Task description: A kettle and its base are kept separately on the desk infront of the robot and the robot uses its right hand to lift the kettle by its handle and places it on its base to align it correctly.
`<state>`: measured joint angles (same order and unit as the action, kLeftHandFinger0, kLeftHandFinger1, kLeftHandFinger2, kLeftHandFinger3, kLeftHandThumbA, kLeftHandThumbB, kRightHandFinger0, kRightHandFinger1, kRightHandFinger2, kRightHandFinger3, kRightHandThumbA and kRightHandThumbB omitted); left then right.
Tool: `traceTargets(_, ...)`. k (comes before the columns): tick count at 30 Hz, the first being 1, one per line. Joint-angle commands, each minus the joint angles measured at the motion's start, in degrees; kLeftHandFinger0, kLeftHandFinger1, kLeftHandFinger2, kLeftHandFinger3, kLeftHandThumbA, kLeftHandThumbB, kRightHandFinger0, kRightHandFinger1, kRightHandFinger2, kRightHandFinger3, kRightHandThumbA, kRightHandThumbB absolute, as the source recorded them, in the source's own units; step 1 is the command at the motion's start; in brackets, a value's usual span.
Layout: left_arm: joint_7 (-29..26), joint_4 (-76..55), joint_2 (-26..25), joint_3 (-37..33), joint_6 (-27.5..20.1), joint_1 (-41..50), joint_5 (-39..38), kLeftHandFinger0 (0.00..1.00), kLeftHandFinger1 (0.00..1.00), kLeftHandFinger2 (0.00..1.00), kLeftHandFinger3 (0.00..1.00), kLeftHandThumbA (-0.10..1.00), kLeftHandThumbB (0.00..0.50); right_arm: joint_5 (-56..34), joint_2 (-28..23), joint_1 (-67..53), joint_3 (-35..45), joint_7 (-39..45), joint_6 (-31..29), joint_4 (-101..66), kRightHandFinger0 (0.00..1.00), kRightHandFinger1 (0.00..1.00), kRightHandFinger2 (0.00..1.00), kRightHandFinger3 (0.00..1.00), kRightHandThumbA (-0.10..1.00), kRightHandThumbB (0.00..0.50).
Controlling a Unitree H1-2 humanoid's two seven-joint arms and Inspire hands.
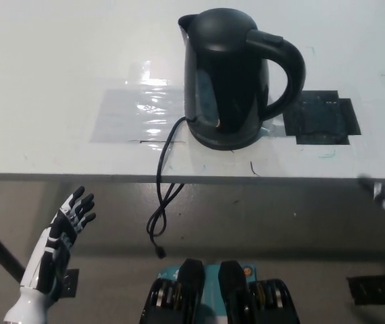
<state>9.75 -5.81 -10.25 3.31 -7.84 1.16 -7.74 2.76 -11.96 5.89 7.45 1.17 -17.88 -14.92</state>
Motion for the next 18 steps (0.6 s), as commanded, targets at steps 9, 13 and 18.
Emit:
traceTargets(9,1.04,-0.79,-0.96,-0.37,-1.35,-0.49,-0.44,1.0,1.0,1.0,1.0,1.0,0.071,-4.24,3.28,-1.49,-0.79,0.79,-9.05,19.02,1.0,1.0,1.0,1.0,1.0,0.222)
traceTargets(13,0.82,-1.02,-0.83,-0.31,-1.14,-0.31,-0.34,1.0,1.0,1.0,1.0,1.0,0.059,-3.43,3.88,-1.2,-1.19,0.49,-9.05,20.94,1.0,1.0,1.0,1.0,1.0,0.276)
traceTargets(18,0.73,-0.95,-0.57,-0.29,-1.13,-0.29,-0.63,1.0,1.0,1.0,1.0,1.0,0.039,-3.22,4.37,-1.21,-1.52,0.5,-9.05,21.8,1.0,1.0,1.0,1.0,1.0,0.27)
